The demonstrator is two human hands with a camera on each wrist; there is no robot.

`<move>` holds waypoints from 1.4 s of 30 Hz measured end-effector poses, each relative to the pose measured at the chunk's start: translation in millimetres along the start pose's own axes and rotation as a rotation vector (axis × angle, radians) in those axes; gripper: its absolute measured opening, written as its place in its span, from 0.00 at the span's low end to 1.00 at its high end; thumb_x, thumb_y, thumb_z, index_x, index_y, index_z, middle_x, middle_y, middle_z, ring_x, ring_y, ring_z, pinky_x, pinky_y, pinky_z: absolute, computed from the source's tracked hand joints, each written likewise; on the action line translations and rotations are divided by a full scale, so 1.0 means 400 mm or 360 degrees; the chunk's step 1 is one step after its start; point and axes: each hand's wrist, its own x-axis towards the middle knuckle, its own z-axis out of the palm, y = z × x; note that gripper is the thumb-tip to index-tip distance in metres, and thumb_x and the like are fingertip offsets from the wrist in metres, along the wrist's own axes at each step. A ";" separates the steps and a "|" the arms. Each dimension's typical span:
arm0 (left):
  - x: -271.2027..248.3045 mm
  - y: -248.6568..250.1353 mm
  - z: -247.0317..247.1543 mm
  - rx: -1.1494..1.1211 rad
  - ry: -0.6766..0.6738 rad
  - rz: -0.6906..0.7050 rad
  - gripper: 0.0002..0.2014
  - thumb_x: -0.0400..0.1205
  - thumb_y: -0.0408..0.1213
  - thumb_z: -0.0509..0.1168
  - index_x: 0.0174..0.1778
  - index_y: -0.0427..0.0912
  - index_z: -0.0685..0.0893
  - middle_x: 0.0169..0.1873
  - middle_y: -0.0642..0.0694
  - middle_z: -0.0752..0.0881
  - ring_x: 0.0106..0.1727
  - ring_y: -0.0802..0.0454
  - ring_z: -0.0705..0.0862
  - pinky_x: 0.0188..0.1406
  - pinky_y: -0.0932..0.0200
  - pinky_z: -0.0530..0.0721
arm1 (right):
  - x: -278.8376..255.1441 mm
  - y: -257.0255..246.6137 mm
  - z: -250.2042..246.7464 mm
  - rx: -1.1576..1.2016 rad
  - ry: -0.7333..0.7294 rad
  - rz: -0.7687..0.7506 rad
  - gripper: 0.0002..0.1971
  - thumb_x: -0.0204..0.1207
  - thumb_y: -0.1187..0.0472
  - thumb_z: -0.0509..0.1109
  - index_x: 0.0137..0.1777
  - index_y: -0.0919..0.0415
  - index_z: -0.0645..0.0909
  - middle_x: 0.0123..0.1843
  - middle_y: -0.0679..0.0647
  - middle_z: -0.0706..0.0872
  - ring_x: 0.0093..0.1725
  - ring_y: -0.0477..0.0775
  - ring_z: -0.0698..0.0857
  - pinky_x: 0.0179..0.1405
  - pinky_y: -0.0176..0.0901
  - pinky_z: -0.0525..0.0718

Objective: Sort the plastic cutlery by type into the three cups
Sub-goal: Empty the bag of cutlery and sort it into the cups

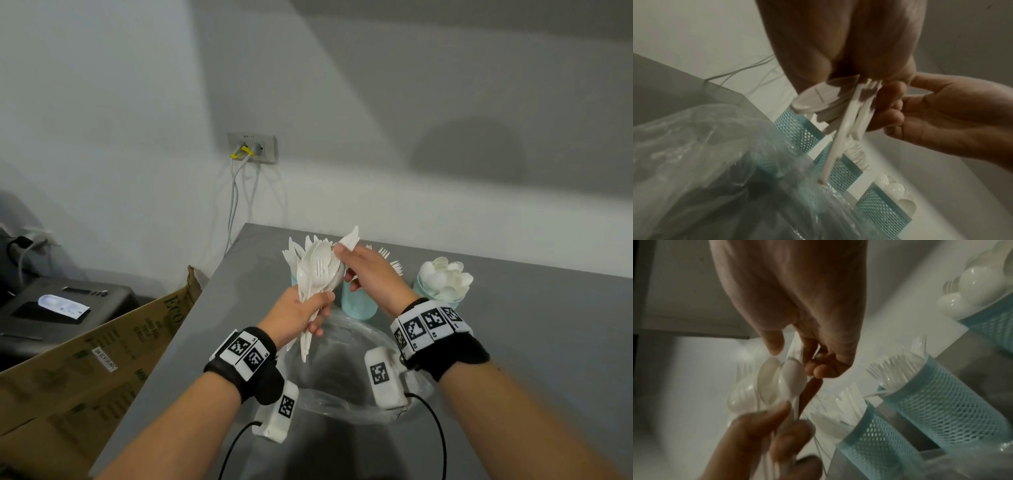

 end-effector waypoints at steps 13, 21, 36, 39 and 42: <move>0.026 0.010 -0.098 -0.0006 0.0341 0.0084 0.12 0.84 0.38 0.64 0.55 0.32 0.83 0.27 0.44 0.82 0.18 0.53 0.72 0.26 0.57 0.85 | 0.164 -0.090 -0.059 -0.0121 0.0560 -0.0305 0.11 0.87 0.60 0.51 0.53 0.59 0.75 0.45 0.60 0.81 0.30 0.48 0.79 0.23 0.25 0.77; 0.046 0.014 -0.097 -0.0027 0.0369 0.0149 0.10 0.84 0.40 0.64 0.59 0.47 0.85 0.24 0.48 0.74 0.20 0.54 0.74 0.26 0.58 0.85 | 0.212 0.067 0.066 -0.0481 0.0145 0.0025 0.15 0.82 0.62 0.59 0.64 0.64 0.79 0.52 0.62 0.84 0.39 0.57 0.84 0.45 0.46 0.84; 0.071 0.011 -0.052 0.0144 0.0442 0.0170 0.10 0.85 0.41 0.62 0.60 0.45 0.80 0.25 0.45 0.79 0.21 0.52 0.76 0.24 0.57 0.86 | 0.057 -0.026 0.081 -0.0347 0.0141 -0.0241 0.16 0.69 0.49 0.77 0.54 0.50 0.81 0.45 0.45 0.76 0.38 0.37 0.75 0.39 0.30 0.71; 0.069 0.014 -0.046 0.0181 0.0371 0.0198 0.13 0.82 0.43 0.66 0.62 0.50 0.80 0.31 0.50 0.84 0.20 0.54 0.75 0.28 0.52 0.89 | 0.058 -0.016 0.074 -0.0217 0.0212 -0.0171 0.10 0.73 0.57 0.73 0.54 0.53 0.83 0.39 0.43 0.81 0.34 0.37 0.79 0.42 0.38 0.81; 0.063 0.022 -0.042 0.0225 0.0318 0.0230 0.14 0.81 0.46 0.68 0.60 0.47 0.79 0.29 0.54 0.84 0.20 0.54 0.75 0.26 0.52 0.88 | 0.059 -0.011 0.056 -0.0186 0.0312 -0.0160 0.06 0.78 0.61 0.67 0.51 0.59 0.84 0.38 0.50 0.84 0.34 0.49 0.85 0.49 0.56 0.87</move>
